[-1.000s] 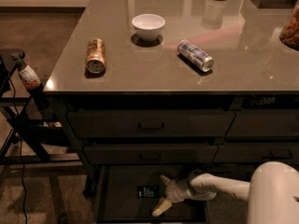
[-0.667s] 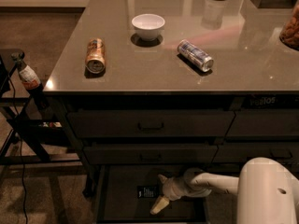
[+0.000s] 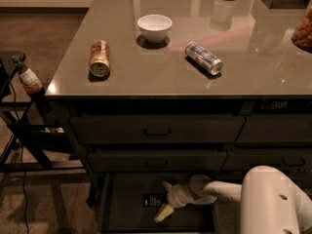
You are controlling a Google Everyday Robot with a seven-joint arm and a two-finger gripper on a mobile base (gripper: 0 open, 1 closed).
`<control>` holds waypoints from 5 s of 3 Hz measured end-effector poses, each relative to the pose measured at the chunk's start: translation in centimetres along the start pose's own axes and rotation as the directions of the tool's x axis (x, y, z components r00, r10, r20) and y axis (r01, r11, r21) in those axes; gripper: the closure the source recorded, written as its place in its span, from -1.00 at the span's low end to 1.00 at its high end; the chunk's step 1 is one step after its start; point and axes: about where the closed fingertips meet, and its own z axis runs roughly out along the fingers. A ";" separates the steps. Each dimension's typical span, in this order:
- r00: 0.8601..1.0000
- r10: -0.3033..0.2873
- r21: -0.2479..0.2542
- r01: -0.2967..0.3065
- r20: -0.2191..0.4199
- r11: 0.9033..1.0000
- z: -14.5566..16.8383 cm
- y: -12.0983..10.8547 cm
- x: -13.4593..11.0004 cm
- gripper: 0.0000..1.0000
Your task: Pick rxbar blueberry from bottom drawer and place on counter
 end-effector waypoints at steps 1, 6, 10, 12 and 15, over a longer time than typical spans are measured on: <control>1.000 -0.011 0.033 0.012 -0.025 0.999 0.7 -0.4 0.5 -1.00; 0.990 -0.040 0.037 0.045 -0.134 0.998 6.1 -3.2 5.4 -1.00; 0.990 -0.040 0.038 0.045 -0.133 0.998 6.2 -3.2 5.4 0.79; 0.990 -0.040 0.038 0.045 -0.133 0.998 6.2 -3.2 5.4 1.00; 0.992 -0.082 0.100 0.092 -0.100 0.991 1.6 -1.4 -1.1 1.00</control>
Offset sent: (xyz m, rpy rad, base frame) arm 0.0178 -0.0065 -0.0335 -0.1575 -0.0907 -0.0334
